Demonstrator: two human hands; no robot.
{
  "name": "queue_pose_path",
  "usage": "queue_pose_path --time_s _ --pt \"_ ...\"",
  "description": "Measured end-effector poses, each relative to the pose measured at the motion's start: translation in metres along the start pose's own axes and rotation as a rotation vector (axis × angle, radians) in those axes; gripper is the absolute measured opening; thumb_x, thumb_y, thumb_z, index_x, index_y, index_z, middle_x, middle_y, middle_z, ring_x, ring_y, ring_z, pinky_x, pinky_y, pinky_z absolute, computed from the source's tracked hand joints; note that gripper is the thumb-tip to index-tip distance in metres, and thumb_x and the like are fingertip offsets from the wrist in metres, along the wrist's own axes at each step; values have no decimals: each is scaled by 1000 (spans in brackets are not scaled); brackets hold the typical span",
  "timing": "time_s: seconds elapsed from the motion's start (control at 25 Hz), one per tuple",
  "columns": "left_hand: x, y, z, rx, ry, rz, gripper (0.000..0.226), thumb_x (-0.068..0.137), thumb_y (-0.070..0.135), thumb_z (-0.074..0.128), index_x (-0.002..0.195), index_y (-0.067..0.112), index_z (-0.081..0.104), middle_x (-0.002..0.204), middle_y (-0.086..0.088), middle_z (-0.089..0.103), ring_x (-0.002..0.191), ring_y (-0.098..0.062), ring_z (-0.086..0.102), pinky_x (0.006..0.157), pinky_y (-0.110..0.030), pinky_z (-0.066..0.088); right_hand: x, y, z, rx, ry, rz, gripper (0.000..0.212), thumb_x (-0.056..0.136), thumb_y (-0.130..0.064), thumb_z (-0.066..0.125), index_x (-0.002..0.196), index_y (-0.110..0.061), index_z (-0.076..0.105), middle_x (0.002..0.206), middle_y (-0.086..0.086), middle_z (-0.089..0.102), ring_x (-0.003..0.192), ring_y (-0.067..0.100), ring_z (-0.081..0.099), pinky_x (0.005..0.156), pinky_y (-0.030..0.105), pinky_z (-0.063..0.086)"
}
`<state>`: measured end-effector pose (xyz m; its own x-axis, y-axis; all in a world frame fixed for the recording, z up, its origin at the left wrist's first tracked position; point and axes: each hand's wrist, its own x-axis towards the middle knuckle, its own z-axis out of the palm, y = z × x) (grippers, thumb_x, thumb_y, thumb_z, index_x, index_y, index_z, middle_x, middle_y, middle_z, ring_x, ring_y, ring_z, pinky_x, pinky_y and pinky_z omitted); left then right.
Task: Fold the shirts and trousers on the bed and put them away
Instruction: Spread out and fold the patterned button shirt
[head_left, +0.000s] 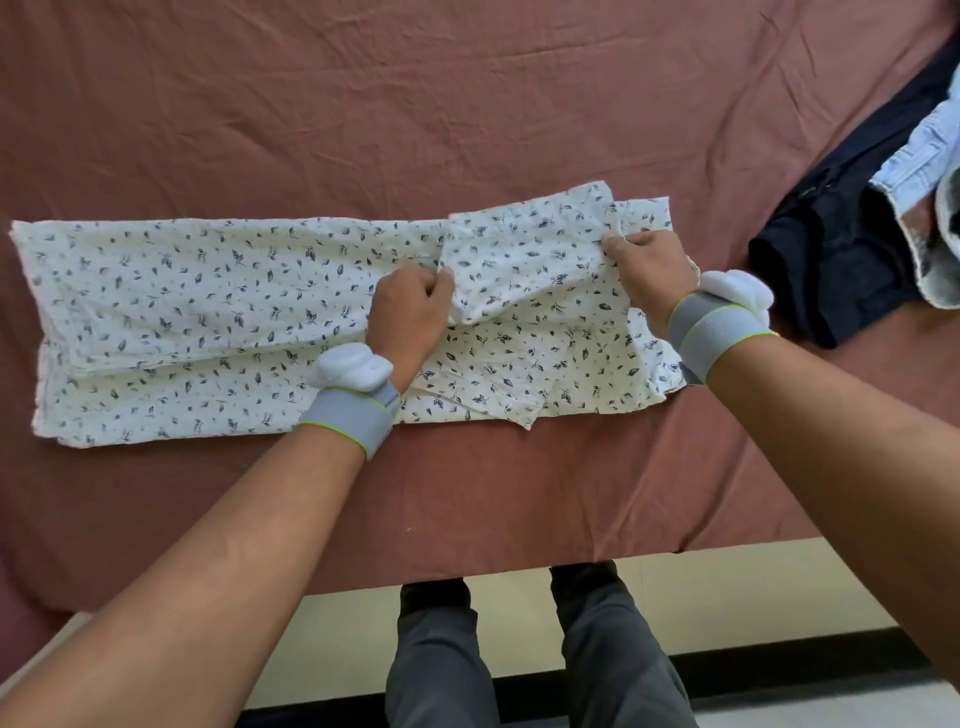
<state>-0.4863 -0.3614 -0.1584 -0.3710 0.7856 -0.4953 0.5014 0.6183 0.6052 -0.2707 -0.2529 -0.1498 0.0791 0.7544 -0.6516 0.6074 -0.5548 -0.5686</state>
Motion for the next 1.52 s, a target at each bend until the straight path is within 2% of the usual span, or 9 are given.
queue_pose_path --time_s 0.28,0.44,0.64,0.76,0.88,1.0,1.24,1.4,1.52 --pt "-7 -12 3 -16 -9 117 48 97 43 56 56 22 41 72 9 44 83 -19 44 70 -29 31 -9 10 3 72 -54 -4 42 91 -36 61 63 -19 35 54 0 24 45 12 24 47 23 23" --pt "-5 -34 -1 -13 -158 173 36 91 46 64 101 13 75 128 3 60 124 -13 43 95 -31 45 -16 39 -5 150 -205 -28 49 82 -40 73 95 5 59 81 24 65 67 27 60 66 37 51" --pt "-3 -38 -4 70 -45 123 43 88 48 66 61 16 60 130 0 61 128 -16 41 101 -35 41 -20 47 -2 57 -98 -37 19 90 -24 68 84 -17 52 57 -3 36 41 6 31 50 26 31" --pt "-12 -32 -3 162 91 119 33 86 43 69 87 10 71 133 -2 58 131 -22 38 104 -45 39 -24 44 4 -70 30 -33 22 88 -29 67 99 -18 52 80 3 56 61 13 49 66 28 38" --pt "-25 -13 1 138 210 426 39 89 36 63 123 18 57 135 0 53 135 -22 34 113 -40 30 -43 41 4 -406 282 -519 38 86 -31 63 118 -12 51 114 7 58 104 24 55 88 31 37" --pt "-25 2 28 402 -51 536 61 98 43 43 152 21 27 160 -1 26 151 -17 9 121 -42 5 -51 38 31 -730 10 -902 64 94 -37 46 149 -9 29 158 14 21 146 32 19 115 48 21" --pt "-5 -46 53 738 -68 573 78 95 64 22 157 20 11 165 -2 11 152 -17 1 122 -47 7 -23 71 55 -1089 -210 -728 73 93 -64 9 154 -29 -8 162 -4 -13 148 19 -15 118 55 -5" --pt "-8 -35 47 691 -80 548 89 90 73 25 158 20 6 165 -4 6 152 -19 -3 121 -52 5 -27 57 44 -1091 -234 -753 74 92 -64 8 155 -26 2 163 -3 -5 150 19 -7 118 56 0" --pt "-39 -25 58 712 -130 684 107 80 81 40 158 15 4 165 -9 3 152 -24 -5 120 -56 -2 -21 29 19 -936 -128 -910 55 95 -37 35 142 -9 42 156 10 31 145 29 25 115 59 18"
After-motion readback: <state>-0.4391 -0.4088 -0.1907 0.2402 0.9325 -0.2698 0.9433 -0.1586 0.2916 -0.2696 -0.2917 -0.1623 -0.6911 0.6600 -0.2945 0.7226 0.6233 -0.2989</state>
